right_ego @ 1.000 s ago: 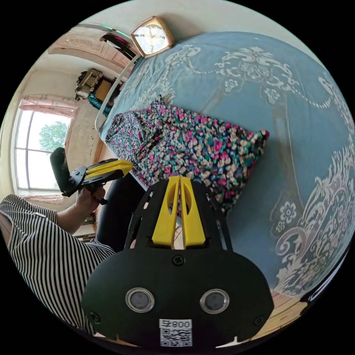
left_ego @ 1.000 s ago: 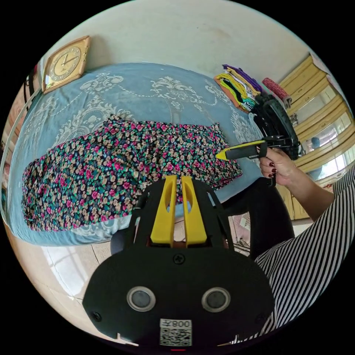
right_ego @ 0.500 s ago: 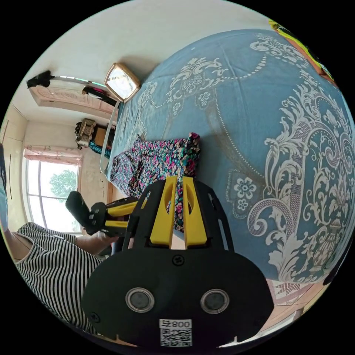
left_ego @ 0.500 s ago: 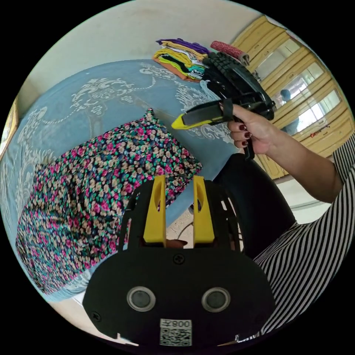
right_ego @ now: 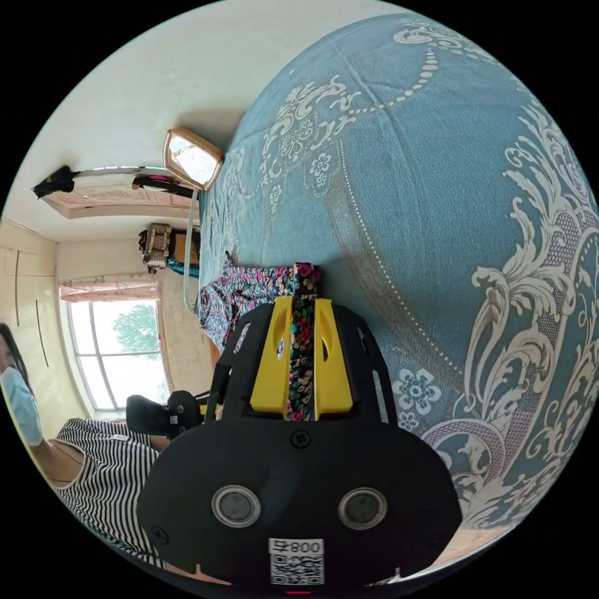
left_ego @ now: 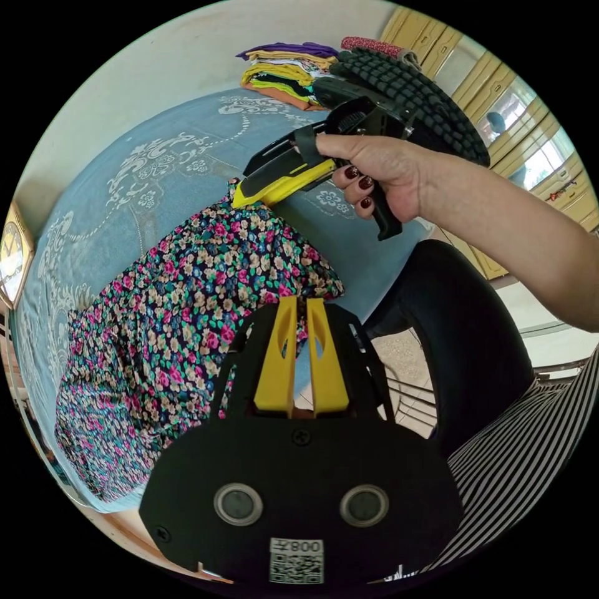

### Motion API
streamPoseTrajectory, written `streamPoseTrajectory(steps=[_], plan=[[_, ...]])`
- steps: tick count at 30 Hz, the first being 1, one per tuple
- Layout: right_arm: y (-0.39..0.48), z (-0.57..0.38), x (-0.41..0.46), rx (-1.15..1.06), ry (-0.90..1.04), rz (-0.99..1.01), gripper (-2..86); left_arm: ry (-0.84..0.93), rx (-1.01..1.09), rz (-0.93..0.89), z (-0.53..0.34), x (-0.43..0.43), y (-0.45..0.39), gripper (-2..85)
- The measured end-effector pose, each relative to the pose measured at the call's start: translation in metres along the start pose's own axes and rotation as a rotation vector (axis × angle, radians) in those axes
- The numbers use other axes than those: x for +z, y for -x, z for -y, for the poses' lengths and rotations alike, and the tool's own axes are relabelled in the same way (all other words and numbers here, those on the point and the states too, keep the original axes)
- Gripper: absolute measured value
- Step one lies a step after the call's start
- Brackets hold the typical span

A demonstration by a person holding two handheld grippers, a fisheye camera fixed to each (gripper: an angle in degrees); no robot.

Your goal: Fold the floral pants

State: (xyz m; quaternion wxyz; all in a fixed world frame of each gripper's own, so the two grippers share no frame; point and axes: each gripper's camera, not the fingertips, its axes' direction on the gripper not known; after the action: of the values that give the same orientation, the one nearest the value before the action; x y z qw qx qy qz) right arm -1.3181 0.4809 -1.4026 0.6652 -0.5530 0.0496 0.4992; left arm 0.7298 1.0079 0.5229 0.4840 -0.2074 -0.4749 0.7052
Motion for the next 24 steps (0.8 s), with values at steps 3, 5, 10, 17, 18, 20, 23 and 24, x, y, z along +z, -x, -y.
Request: streamPoseTrajectory(steps=[3,5,10,17,18,20,23,24], plan=[[-0.003,0.000,-0.009,0.009,0.015,0.054,3.6,-0.017,0.004,-0.015,-0.007,0.003,0.007,2.5],[-0.004,-0.006,-0.028,0.022,-0.021,0.099,2.9,-0.035,0.009,-0.033,-0.011,0.004,0.011,2.4],[0.009,-0.028,-0.081,0.026,-0.105,0.077,2.4,-0.099,0.083,-0.103,-0.021,0.008,0.012,2.4],[0.064,-0.049,-0.116,0.028,-0.141,0.048,2.3,-0.209,0.024,-0.238,-0.072,0.013,0.055,2.4],[0.074,-0.047,-0.115,0.018,-0.145,0.054,2.3,-0.249,-0.017,-0.266,-0.088,0.007,0.073,2.4],[0.120,-0.031,-0.109,-0.041,-0.168,0.135,2.3,-0.323,-0.096,-0.304,-0.118,-0.006,0.104,2.4],[0.197,0.000,-0.085,-0.156,-0.141,0.207,2.3,-0.456,-0.236,-0.324,-0.178,-0.027,0.156,2.4],[0.214,0.007,-0.079,-0.183,-0.132,0.212,2.3,-0.507,-0.297,-0.323,-0.205,-0.033,0.177,2.5]])
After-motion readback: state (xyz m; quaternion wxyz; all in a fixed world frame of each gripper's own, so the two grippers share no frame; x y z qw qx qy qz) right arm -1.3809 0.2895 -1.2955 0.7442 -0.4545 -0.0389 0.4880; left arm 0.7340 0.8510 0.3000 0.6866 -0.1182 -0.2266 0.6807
